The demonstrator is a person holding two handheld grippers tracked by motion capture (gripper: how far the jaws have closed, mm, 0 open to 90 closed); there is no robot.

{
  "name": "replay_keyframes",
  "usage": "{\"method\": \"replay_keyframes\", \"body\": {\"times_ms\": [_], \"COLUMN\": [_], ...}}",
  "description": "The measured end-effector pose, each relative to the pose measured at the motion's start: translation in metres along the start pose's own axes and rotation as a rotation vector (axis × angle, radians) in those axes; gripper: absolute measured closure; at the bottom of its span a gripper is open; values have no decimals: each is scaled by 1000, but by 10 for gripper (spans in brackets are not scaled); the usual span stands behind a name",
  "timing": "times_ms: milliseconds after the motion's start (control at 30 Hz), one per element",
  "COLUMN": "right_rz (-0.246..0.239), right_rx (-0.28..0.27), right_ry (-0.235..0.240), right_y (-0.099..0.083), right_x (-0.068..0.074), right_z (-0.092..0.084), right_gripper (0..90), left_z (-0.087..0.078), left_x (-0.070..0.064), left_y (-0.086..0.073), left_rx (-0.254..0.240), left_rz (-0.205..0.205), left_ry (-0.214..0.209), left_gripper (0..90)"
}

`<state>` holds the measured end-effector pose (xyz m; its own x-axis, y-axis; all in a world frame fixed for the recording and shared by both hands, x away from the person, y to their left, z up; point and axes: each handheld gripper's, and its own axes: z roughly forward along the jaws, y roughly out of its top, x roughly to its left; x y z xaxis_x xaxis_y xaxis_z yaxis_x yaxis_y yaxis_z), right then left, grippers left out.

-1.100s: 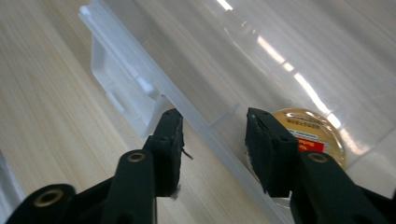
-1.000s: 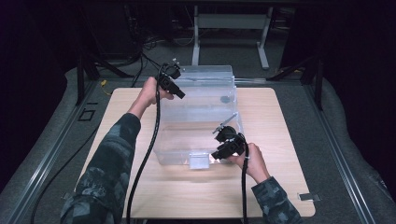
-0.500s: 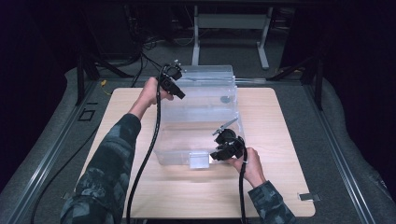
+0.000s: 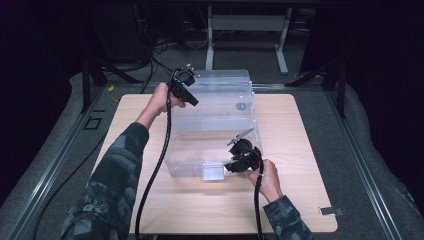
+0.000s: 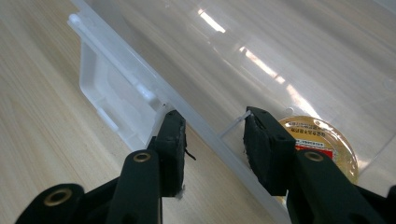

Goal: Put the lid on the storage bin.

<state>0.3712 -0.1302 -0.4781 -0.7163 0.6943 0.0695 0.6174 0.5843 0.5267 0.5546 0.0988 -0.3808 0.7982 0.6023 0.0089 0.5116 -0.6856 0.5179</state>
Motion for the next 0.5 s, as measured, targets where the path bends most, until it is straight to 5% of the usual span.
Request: {"method": "replay_keyframes", "body": {"times_ms": [500], "right_rz": [8], "right_rx": [1], "right_ry": [-4], "right_y": [0], "right_x": [1], "right_z": [0], "right_gripper": [592], "left_z": [-16], "left_x": [-11], "left_y": [-9], "left_rx": [-43], "left_rz": [34], "left_ry": [-17], "left_gripper": [773]}}
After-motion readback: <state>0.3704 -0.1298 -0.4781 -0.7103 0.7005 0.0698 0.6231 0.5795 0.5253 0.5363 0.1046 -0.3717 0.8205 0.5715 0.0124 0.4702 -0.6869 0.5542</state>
